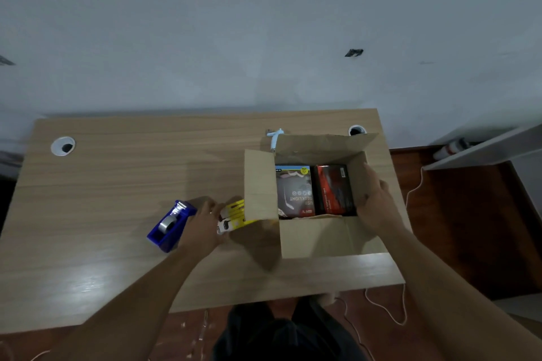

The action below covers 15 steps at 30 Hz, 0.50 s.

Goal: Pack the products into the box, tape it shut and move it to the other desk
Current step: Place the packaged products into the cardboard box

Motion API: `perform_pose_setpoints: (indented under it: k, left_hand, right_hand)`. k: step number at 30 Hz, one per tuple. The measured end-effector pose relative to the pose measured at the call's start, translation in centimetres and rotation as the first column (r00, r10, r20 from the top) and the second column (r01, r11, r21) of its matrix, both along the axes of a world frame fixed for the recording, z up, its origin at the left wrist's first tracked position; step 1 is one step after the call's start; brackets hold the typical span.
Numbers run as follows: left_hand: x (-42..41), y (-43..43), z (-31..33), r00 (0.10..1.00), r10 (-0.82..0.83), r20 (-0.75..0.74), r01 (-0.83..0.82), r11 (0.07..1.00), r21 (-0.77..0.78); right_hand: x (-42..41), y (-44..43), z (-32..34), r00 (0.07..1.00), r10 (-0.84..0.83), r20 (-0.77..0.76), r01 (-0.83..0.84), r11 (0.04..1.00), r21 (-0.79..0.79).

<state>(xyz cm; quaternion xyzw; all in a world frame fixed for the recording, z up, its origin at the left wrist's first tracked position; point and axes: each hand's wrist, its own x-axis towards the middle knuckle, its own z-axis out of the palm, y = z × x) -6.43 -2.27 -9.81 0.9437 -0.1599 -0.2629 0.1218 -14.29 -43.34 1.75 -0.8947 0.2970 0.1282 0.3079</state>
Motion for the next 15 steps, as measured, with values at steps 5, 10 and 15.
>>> perform_pose_setpoints:
  k: [5,10,15]
  left_hand:
    - [2.0,1.3,3.3,0.987,0.14,0.075,-0.123,0.973,-0.195]
    - [4.4,1.8,8.1,0.952,0.255,0.17,-0.184,0.918,-0.352]
    - [6.4,0.8,13.1,0.916,0.355,0.187,-0.221,0.836,-0.502]
  right_hand:
    - [0.7,0.0,-0.1,0.997,-0.068,0.024,0.067,0.997,0.041]
    - [1.0,-0.2,-0.1,0.994,-0.112,0.009,0.112,0.994,0.011]
    - [0.9,-0.7,0.1,0.992,-0.125,0.01,0.125,0.992,0.023]
